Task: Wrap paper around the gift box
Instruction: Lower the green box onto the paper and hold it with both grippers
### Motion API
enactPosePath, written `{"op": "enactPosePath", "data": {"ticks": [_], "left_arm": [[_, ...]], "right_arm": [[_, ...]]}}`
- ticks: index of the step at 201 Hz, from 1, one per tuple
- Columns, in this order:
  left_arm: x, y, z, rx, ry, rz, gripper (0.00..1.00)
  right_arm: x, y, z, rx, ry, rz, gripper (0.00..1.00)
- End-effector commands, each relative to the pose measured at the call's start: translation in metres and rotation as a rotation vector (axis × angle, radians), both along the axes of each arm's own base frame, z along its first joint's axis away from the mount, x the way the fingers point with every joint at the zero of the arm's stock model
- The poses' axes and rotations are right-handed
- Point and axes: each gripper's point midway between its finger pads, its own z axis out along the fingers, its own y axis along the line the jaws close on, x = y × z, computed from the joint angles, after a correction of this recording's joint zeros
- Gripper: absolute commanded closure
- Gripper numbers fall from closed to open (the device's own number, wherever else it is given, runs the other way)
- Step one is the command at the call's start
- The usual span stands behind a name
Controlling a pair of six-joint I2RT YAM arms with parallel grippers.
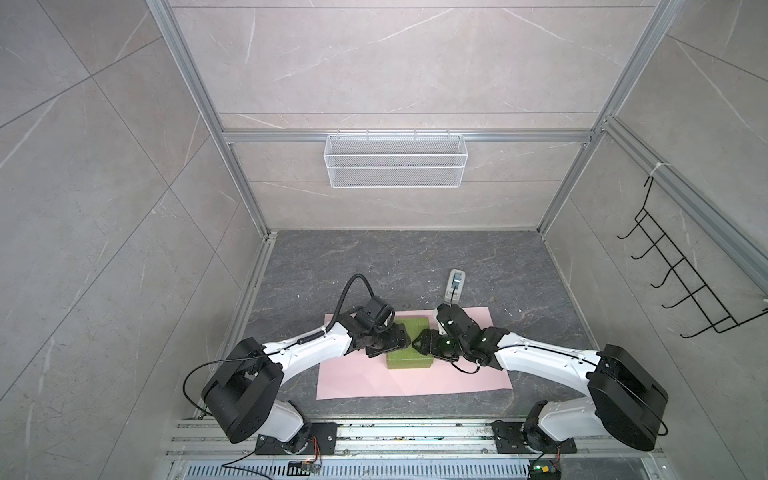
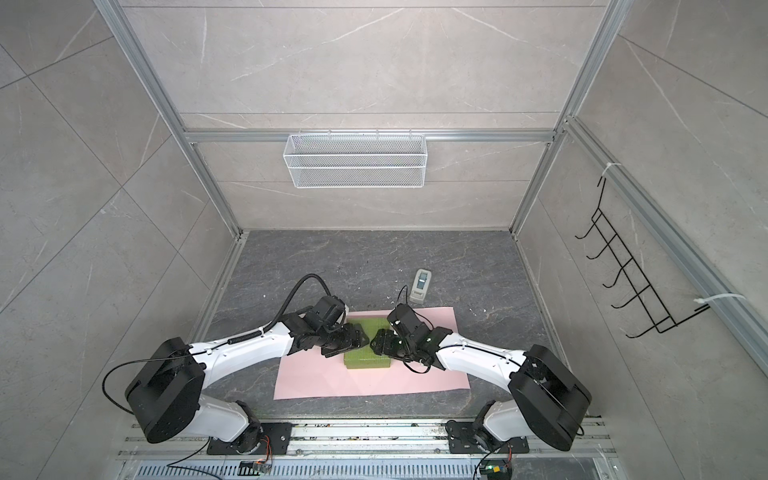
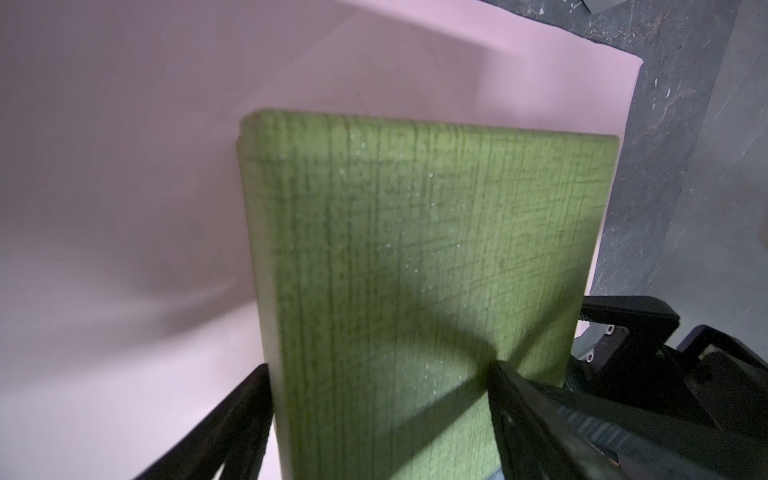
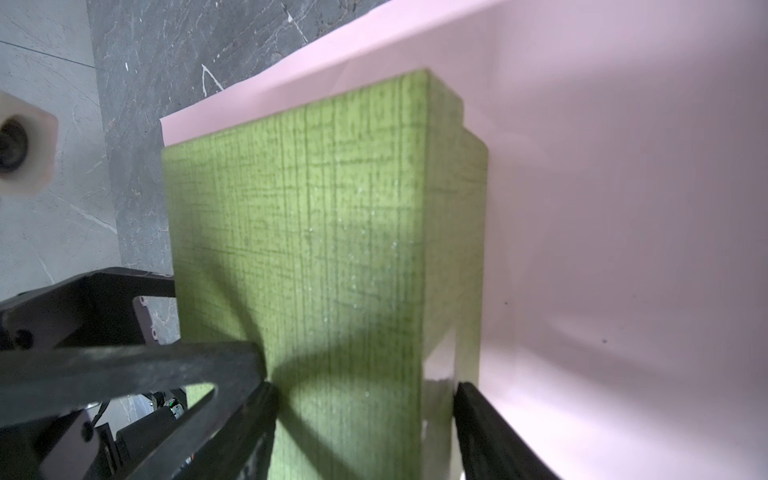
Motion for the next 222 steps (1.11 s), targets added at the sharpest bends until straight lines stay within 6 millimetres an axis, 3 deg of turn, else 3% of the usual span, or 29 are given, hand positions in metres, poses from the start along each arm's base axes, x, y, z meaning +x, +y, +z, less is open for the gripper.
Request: {"op": "enactPosePath", "data": {"ticks": [1,112,155,167,200,222], "left_arm": [[0.002,-0.015,0.018,-0.061,-0.042,-0.046,0.18],[0.003,-0.009,0.017,-0.028,-0.048,-0.033,0.14],[0.005,0.001,0.014,0.018,-0.06,-0.003,0.11],[0.006,0.002,0.018,0.017,-0.07,0.003,0.05],[0.011,0.004,0.036,0.001,-0.125,0.017,0.0],[0.017,0.01,0.049,0.003,-0.182,0.041,0.01]], "right_arm": [[-0.006,0.006,-0.004,0.018,0.007,0.005,0.32],[-0.006,-0.002,-0.004,-0.018,0.004,-0.011,0.29],[-0.003,-0.013,0.001,-0.082,-0.015,-0.027,0.17],[-0.002,-0.016,0.006,-0.094,-0.027,-0.029,0.15],[0.003,-0.037,0.034,-0.186,-0.112,-0.024,0.12],[0.008,-0.069,0.043,-0.283,-0.132,-0.029,0.09]]}}
